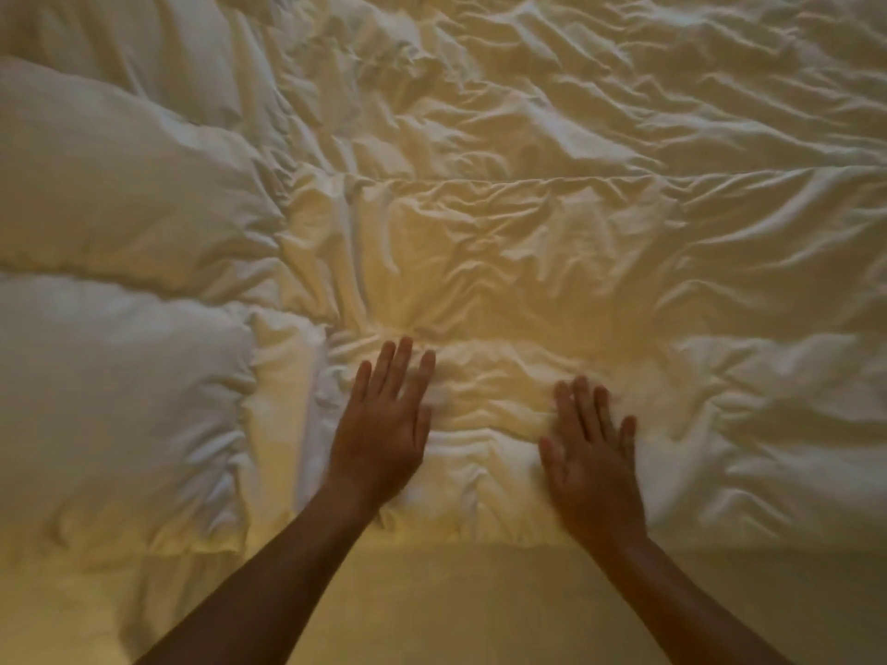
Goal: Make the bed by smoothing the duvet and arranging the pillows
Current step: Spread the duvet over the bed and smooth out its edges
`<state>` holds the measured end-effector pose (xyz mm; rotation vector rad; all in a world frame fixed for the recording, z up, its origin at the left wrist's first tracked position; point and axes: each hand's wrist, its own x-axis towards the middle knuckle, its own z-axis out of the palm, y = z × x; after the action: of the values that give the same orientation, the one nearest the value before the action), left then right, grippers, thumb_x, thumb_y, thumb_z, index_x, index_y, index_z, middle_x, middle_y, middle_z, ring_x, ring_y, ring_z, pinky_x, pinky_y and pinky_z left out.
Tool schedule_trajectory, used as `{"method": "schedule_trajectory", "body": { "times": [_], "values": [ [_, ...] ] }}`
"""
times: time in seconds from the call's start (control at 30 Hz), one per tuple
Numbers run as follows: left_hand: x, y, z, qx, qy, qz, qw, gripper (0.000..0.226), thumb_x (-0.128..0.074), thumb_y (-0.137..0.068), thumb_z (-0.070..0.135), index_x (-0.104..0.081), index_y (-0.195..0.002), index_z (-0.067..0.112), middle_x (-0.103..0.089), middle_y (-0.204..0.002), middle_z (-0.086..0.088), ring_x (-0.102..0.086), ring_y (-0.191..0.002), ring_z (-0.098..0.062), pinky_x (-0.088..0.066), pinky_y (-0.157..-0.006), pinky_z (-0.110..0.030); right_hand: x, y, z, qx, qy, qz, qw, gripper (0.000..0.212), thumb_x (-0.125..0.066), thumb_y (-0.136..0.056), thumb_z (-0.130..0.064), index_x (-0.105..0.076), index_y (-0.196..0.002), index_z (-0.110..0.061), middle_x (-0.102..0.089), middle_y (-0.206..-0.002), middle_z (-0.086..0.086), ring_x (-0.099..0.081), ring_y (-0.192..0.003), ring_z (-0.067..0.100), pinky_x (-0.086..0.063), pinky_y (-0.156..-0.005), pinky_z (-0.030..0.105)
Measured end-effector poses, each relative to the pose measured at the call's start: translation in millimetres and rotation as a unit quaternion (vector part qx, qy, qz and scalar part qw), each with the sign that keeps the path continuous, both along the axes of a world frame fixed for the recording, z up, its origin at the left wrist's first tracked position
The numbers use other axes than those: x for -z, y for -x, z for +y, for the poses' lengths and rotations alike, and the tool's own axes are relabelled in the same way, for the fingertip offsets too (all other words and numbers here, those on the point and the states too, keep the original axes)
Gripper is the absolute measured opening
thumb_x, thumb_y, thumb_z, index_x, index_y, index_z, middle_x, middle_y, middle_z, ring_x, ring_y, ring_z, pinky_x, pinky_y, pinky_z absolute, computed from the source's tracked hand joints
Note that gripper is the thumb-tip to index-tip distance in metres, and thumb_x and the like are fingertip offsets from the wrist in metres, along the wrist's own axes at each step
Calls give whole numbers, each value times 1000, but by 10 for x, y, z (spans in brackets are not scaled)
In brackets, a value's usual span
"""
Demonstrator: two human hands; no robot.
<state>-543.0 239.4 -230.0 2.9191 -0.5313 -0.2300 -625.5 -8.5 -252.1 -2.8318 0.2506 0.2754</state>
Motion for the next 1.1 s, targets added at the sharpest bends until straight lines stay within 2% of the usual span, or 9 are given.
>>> {"method": "schedule_trajectory", "body": {
  "times": [0.1, 0.27, 0.4, 0.47, 0.63, 0.77, 0.87, 1.0, 1.1],
  "values": [
    [44, 470, 260, 9, -62, 8, 998, 60, -35, -99, 39, -28, -155, 21, -23, -163, -8, -19, -151, -26, -21, -120, -47, 29, 401, 278, -77, -2, 28, 997, 64, -33, -98, -45, -26, -157, -22, -18, -165, 2, -16, -152, 23, -17, -121, 53],
    [-220, 584, 823, -29, -149, 12, 988, 58, -41, -93, 27, -42, -149, 14, -33, -158, -11, -25, -148, -29, -17, -121, -50, -133, 289, 776, 89, 18, 109, 990, 69, -34, -89, -42, -42, -148, -9, -39, -155, 17, -35, -142, 38, -28, -110, 61],
    [-826, 162, 1167, -94, -148, -24, 984, 57, -41, -89, 30, -50, -144, 13, -32, -158, -16, -23, -149, -33, -11, -121, -51, -676, -230, 1594, 29, -115, 102, 988, 82, -10, -85, -57, -15, -159, -22, -8, -167, 6, -1, -154, 24, -6, -122, 50],
    [-1152, -69, 1412, -133, -135, -63, 980, 58, -43, -89, 31, -48, -145, 15, -30, -158, -17, -22, -148, -35, -8, -120, -52, -986, -534, 1992, -24, -192, 75, 978, 77, -12, -88, -59, -12, -158, -27, -7, -167, 1, 0, -154, 19, -3, -123, 43],
    [-1719, -413, 2186, -286, -98, -107, 947, 60, -50, -94, 30, -36, -151, 15, -22, -161, -17, -14, -149, -37, -2, -120, -54, -1693, -1589, 2856, -93, -270, -32, 958, 59, -42, -100, -44, -29, -153, -24, -41, -151, 3, -42, -136, 25, -41, -107, 42],
    [-1834, -515, 2649, -396, -44, -68, 915, 66, -47, -96, 46, -27, -152, 17, -30, -156, -14, -28, -141, -34, -26, -114, -53, -2106, -2362, 3561, -156, -252, -66, 953, 57, -40, -101, -47, -27, -153, -26, -44, -147, 4, -49, -126, 28, -48, -95, 44],
    [-1829, -599, 2836, -453, 25, -45, 890, 67, -45, -94, 56, -26, -149, 23, -40, -147, -11, -40, -129, -32, -37, -103, -48, -2224, -2787, 4009, -238, -197, -99, 946, 57, -44, -101, -39, -25, -154, -31, -34, -156, 0, -40, -135, 27, -48, -98, 45],
    [-1744, -698, 3060, -481, 76, 14, 873, 72, -52, -85, 68, -38, -140, 25, -54, -132, -7, -51, -120, -28, -45, -97, -44, -2183, -3269, 4368, -405, -63, -84, 908, 66, -45, -96, -10, -27, -154, -36, -17, -165, -8, -13, -151, 24, -24, -117, 48],
    [-1721, -781, 3212, -490, 103, 73, 862, 74, -56, -78, 74, -42, -130, 24, -62, -119, -6, -59, -108, -28, -50, -84, -38, -2092, -3526, 4535, -494, 36, -43, 868, 56, -49, -99, -21, -33, -152, -35, -23, -163, -9, -7, -153, 20, -10, -123, 46]
  ]
}}
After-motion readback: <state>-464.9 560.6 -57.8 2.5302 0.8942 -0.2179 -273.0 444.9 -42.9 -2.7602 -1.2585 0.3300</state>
